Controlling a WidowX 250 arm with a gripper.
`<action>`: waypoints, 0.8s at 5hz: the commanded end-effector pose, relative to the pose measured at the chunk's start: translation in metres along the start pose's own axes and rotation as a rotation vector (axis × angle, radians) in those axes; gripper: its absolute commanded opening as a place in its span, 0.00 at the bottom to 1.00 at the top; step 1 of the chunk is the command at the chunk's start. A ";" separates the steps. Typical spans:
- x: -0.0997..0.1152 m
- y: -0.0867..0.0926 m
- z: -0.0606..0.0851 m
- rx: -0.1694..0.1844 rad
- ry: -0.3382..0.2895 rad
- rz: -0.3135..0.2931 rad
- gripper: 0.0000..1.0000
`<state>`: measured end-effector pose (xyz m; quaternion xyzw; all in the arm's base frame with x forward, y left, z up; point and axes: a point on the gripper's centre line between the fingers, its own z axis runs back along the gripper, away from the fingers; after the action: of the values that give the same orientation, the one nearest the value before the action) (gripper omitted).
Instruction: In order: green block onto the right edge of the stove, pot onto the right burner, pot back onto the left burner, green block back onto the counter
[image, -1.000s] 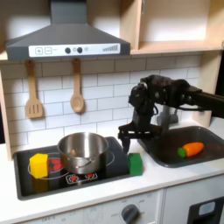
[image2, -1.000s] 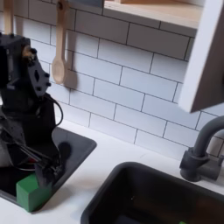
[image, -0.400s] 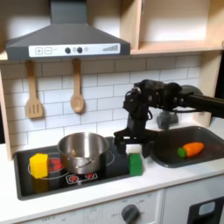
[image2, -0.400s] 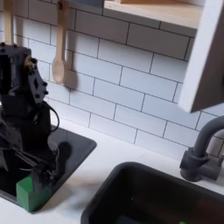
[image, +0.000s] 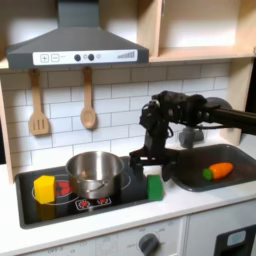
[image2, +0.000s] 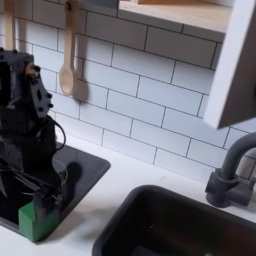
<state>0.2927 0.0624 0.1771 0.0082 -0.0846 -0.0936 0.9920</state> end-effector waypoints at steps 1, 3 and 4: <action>-0.003 -0.001 -0.001 0.000 0.008 0.011 1.00; -0.008 -0.004 -0.004 -0.004 0.017 0.014 1.00; -0.008 -0.005 -0.006 -0.003 0.017 0.018 1.00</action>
<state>0.2848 0.0603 0.1695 0.0054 -0.0772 -0.0804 0.9938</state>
